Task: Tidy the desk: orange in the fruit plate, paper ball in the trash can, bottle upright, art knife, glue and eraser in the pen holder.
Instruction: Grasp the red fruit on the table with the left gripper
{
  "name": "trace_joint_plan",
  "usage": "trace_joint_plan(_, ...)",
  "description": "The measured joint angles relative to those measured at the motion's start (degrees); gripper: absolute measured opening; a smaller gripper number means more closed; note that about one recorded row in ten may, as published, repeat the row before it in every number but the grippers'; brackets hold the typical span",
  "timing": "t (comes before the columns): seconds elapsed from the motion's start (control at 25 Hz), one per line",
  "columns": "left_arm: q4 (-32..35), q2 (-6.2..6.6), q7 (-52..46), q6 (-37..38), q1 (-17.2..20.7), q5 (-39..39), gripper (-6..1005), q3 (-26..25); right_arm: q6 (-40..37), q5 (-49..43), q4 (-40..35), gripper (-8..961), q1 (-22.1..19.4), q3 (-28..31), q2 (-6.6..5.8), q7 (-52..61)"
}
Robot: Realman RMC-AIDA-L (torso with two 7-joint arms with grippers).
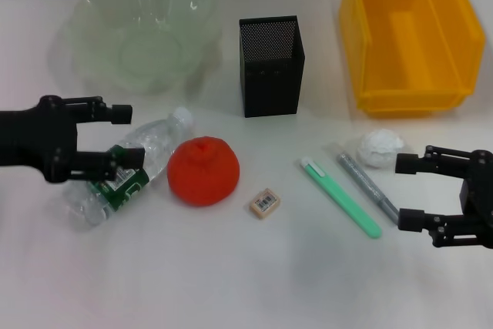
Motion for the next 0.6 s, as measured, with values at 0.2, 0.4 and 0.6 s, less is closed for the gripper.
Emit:
trace_joint_plan(0.2,0.6,-1.56,-1.4,-4.3,-2.6,3.4,783,0.4,1.1,0.0,0.8,837,-0.5,0.4,0.03,0.0)
trace_joint_plan(0.4,0.3,-4.95,-0.9,-8.3,-5.9,8.5,783,0.7,1.4,0.0,1.9,836,-0.2,0.4,0.05,-0.6)
trace_joint_plan(0.6,-2.7,-5.81,-0.9,-13.6,-8.2,9.0,783,4.2,1.5,0.0,1.9,836,-0.2,0.5,0.34,-0.6)
